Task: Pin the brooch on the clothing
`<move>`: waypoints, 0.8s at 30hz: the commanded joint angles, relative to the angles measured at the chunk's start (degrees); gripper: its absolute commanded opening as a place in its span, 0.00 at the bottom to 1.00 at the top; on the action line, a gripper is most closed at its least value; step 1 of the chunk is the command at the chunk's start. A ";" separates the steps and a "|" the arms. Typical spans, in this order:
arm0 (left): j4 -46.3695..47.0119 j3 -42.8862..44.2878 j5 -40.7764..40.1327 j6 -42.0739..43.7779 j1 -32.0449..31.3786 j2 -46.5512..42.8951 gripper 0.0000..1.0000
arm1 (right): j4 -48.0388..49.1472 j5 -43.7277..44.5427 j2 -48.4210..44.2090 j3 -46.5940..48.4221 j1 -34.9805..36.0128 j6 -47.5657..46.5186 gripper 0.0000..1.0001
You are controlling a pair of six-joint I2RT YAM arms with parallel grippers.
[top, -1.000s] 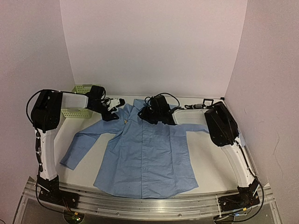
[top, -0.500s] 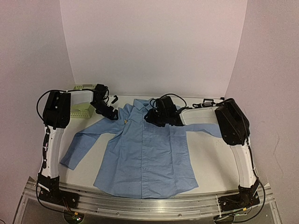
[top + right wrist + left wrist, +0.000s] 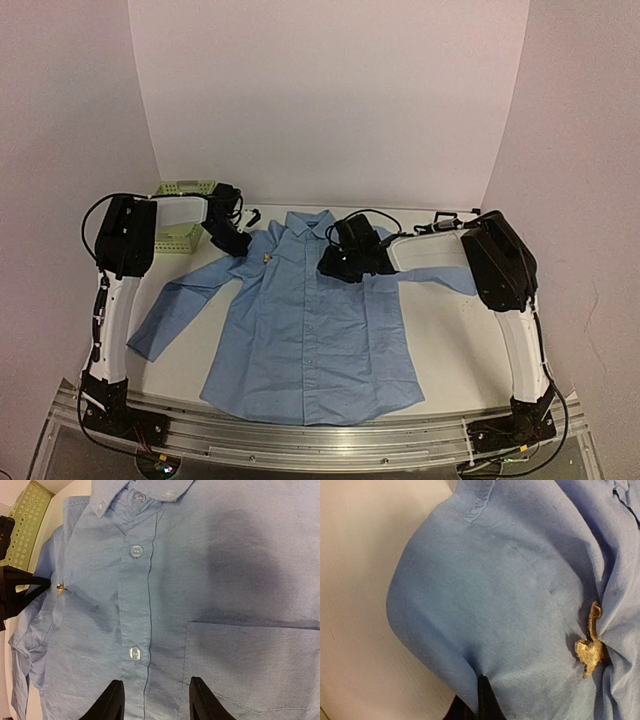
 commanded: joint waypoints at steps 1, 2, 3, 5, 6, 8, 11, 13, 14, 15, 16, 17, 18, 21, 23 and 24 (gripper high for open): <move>-6.48 -2.07 -0.90 2.07 0.49 -2.58 0.00 | -1.38 -0.54 2.23 -0.46 -1.09 1.39 0.44; -6.93 -1.28 -0.58 2.58 0.85 -3.92 0.00 | -1.41 -0.51 2.45 -0.84 -1.32 1.64 0.44; -7.49 -0.27 -0.07 3.21 1.18 -5.34 0.00 | -1.41 -0.54 2.67 -1.36 -1.60 1.95 0.44; -9.29 2.29 0.80 5.60 1.58 -7.79 0.00 | -1.41 -1.00 3.30 -2.23 -2.32 2.64 0.44; -10.12 3.09 1.51 7.00 1.60 -9.42 0.00 | -1.38 -1.58 3.66 -2.49 -2.71 3.12 0.44; -11.95 3.94 3.85 9.28 1.57 -12.74 0.00 | -1.36 -2.92 4.51 -2.60 -3.42 3.81 0.44; -13.77 3.51 7.30 11.05 1.48 -17.63 0.00 | -1.42 -3.61 5.47 -1.53 -3.71 3.46 0.44; -14.06 2.08 8.33 11.76 1.42 -20.16 0.00 | -1.43 -4.02 5.99 -0.90 -3.83 3.54 0.44; -14.06 1.34 8.65 12.14 1.42 -21.29 0.00 | -1.43 -4.34 6.25 -0.67 -3.93 3.68 0.44; -14.05 0.78 9.00 12.52 1.41 -22.26 0.00 | -1.43 -4.65 6.50 -0.55 -4.02 3.88 0.44; -14.00 0.36 9.39 12.87 1.42 -22.89 0.00 | -1.43 -4.90 6.65 -0.63 -4.03 4.12 0.44; -13.83 -0.22 9.67 13.23 1.44 -23.39 0.00 | -1.43 -5.06 6.68 -0.81 -4.01 4.25 0.44; -13.33 -0.99 9.69 13.63 1.44 -23.70 0.00 | -1.43 -5.08 6.70 -1.04 -4.03 4.32 0.44; -11.98 -2.94 7.79 14.83 1.47 -22.77 0.00 | -1.50 -5.07 6.52 -1.37 -4.04 4.36 0.44; -10.60 -4.34 6.42 15.80 1.76 -21.52 0.00 | -1.53 -5.00 6.13 -1.68 -4.05 4.26 0.44; -9.44 -5.02 5.55 16.31 1.95 -20.66 0.00 | -1.58 -4.83 5.94 -1.86 -4.03 4.10 0.44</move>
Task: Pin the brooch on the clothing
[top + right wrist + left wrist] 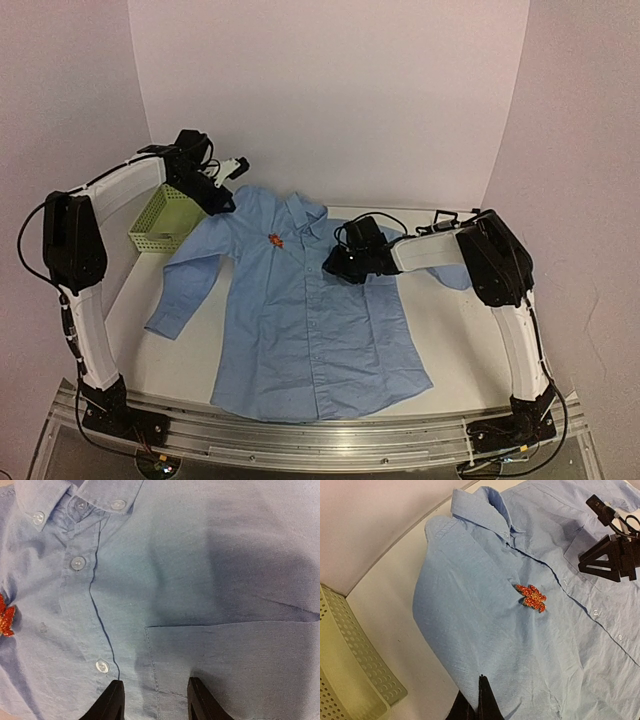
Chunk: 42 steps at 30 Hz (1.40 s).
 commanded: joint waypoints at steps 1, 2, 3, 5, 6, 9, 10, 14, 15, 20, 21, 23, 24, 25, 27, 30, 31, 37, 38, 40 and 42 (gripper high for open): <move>2.73 -3.64 -3.20 3.58 0.86 3.64 0.00 | -5.65 0.03 2.51 -1.67 -0.50 0.28 0.44; 3.71 -3.25 -4.13 3.96 1.16 4.72 0.00 | -5.76 0.17 2.27 -1.81 -0.51 0.06 0.44; 4.24 -2.27 -5.13 4.25 1.61 6.16 0.00 | -5.92 0.49 1.93 -2.05 -0.52 -0.20 0.44; 5.29 -0.21 -6.95 4.23 2.28 9.50 0.00 | -6.15 1.33 1.31 -2.79 -0.51 -0.53 0.44; 6.52 0.67 -7.89 4.25 2.60 10.97 0.00 | -6.32 1.68 1.04 -3.13 -0.56 -0.62 0.44; 10.54 1.90 -10.00 4.77 3.18 14.22 0.00 | -7.07 2.67 0.33 -3.74 -0.75 -0.75 0.44; 11.74 2.10 -10.58 5.04 3.25 14.97 0.00 | -7.32 3.02 -0.01 -4.00 -0.84 -0.65 0.44; 13.68 2.23 -12.55 5.88 3.35 17.44 0.01 | -7.85 3.54 -1.94 -4.77 -1.05 -1.32 0.44; 13.79 2.25 -12.72 5.94 3.36 17.75 0.02 | -7.89 3.40 -2.50 -4.70 -1.15 -1.77 0.44; 13.94 2.03 -11.76 6.41 3.35 16.25 0.37 | -7.95 1.75 -5.68 -0.65 -1.83 -8.24 0.45; 13.92 2.22 -11.23 6.55 3.35 15.46 0.42 | -7.95 1.47 -6.35 0.20 -2.34 -8.61 0.45; 13.86 2.96 -8.97 6.66 3.18 13.61 0.48 | -7.95 1.29 -7.30 1.74 -3.54 -8.92 0.45; 13.88 3.44 -8.08 6.68 2.91 12.89 0.51 | -7.95 1.44 -7.63 2.19 -4.06 -9.13 0.45; 13.91 4.04 -7.26 6.80 2.46 12.29 0.51 | -7.93 1.63 -7.83 2.60 -4.58 -9.18 0.45; 13.77 5.14 -6.01 7.17 0.91 12.00 0.52 | -8.04 1.66 -7.38 3.71 -5.71 -9.00 0.45; 13.90 7.10 -4.78 7.28 -1.29 14.66 0.49 | -8.19 2.15 -5.41 5.93 -7.41 -7.99 0.38; 14.35 8.49 -4.90 6.73 -1.60 16.18 0.46 | -8.21 2.62 -4.17 6.82 -7.94 -7.90 0.32; 17.49 17.36 -6.74 1.34 -2.09 26.40 0.36 | -8.13 4.19 4.53 14.83 -11.00 -6.40 0.05; 19.12 17.30 -7.07 0.91 -2.21 27.06 0.36 | -8.13 4.35 5.92 16.11 -11.46 -6.09 0.02; 22.50 16.49 -7.68 0.72 -2.40 28.02 0.36 | -8.13 3.76 8.39 18.52 -12.23 -5.31 0.00; 24.02 16.46 -8.45 0.82 -2.62 29.48 0.35 | -8.13 2.31 11.35 21.71 -12.87 -4.47 0.00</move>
